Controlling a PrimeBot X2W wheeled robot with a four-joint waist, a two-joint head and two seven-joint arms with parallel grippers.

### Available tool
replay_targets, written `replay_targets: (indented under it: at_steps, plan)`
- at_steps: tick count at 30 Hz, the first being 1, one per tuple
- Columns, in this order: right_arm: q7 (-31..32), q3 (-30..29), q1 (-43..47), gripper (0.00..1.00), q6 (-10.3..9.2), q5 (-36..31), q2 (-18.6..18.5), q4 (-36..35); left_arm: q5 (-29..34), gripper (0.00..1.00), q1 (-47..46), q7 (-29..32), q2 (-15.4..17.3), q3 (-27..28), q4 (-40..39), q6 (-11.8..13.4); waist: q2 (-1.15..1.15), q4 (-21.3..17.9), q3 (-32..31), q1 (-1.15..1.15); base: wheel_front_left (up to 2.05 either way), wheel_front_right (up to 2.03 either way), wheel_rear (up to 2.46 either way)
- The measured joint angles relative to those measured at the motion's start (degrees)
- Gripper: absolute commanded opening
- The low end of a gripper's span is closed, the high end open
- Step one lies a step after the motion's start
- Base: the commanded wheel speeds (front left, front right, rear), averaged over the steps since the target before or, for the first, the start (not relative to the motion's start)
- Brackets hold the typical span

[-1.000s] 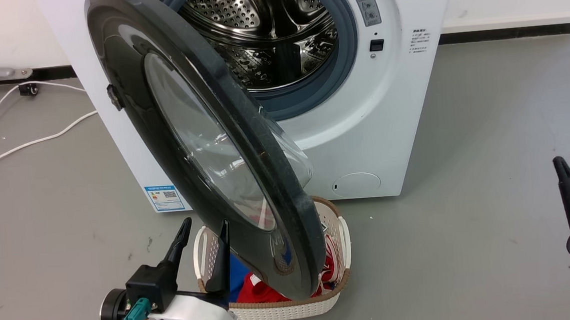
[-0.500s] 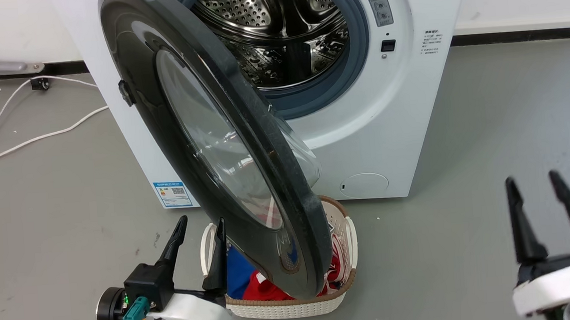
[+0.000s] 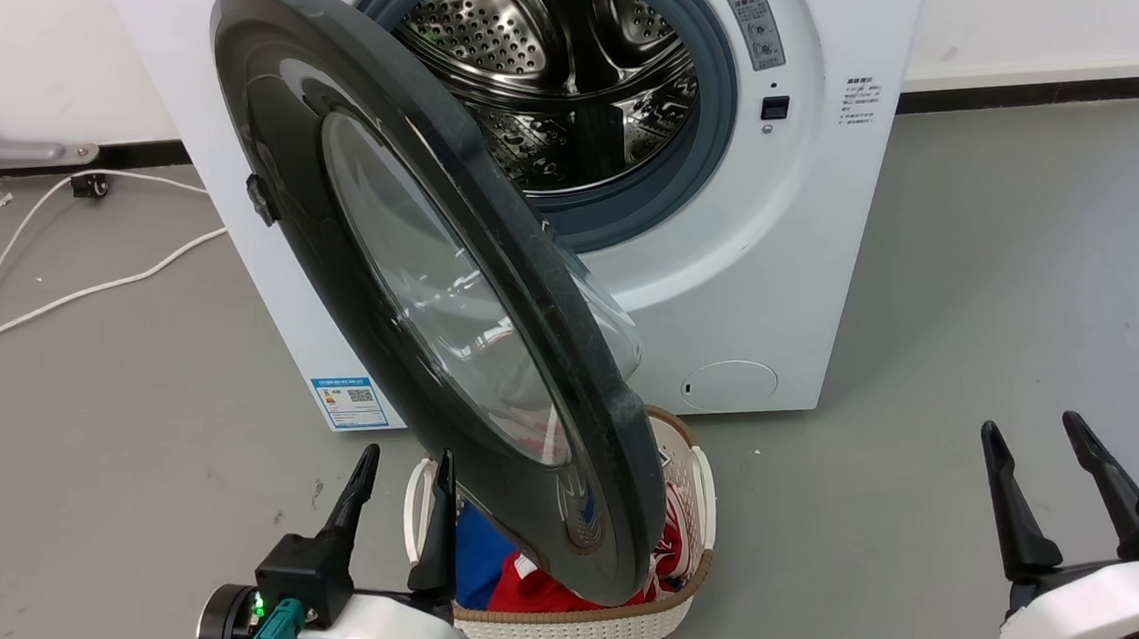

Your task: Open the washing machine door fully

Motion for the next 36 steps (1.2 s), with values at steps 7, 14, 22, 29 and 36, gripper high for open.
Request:
replay_targets:
  at_steps: [7, 14, 22, 29, 36]
  plan:
    - [0.1, 0.1, -0.1, 1.0, 0.0, -0.3, 0.2, 0.5, -0.3, 1.0, 0.0, 0.0, 0.1, 0.0, 0.8, 0.0, 0.0, -0.1, -0.4, 0.0, 0.0, 0.0, 0.0]
    - [0.2, 0.1, -0.1, 1.0, 0.0, -0.6, 0.5, 0.3, -1.0, 0.1, 0.0, 0.0, 0.2, 0.4, 1.5, 0.0, 0.0, -0.3, -0.3, 0.0, 0.0, 0.0, 0.0]
    - [0.5, 0.1, -0.1, 1.0, 0.0, -0.7, 1.1, -0.1, -1.1, 0.0, -1.6, 0.0, 0.3, 1.7, 0.4, 0.0, 0.0, -0.5, -0.1, 0.0, 0.0, 0.0, 0.0]
    - [0.5, -0.5, -0.1, 1.0, 0.0, -0.9, 1.5, -0.6, -0.7, 0.0, -7.7, 0.0, 0.5, 4.5, -7.6, 0.0, 0.0, 0.3, 0.5, 0.0, 0.0, 0.0, 0.0]
    - [0.1, -0.6, -0.1, 1.0, 0.0, -1.0, 1.8, -0.5, 1.4, 0.0, -14.3, 0.0, 0.5, 4.8, -16.7, 0.0, 0.0, 0.5, 0.5, 0.01, 0.0, 0.0, 0.0]
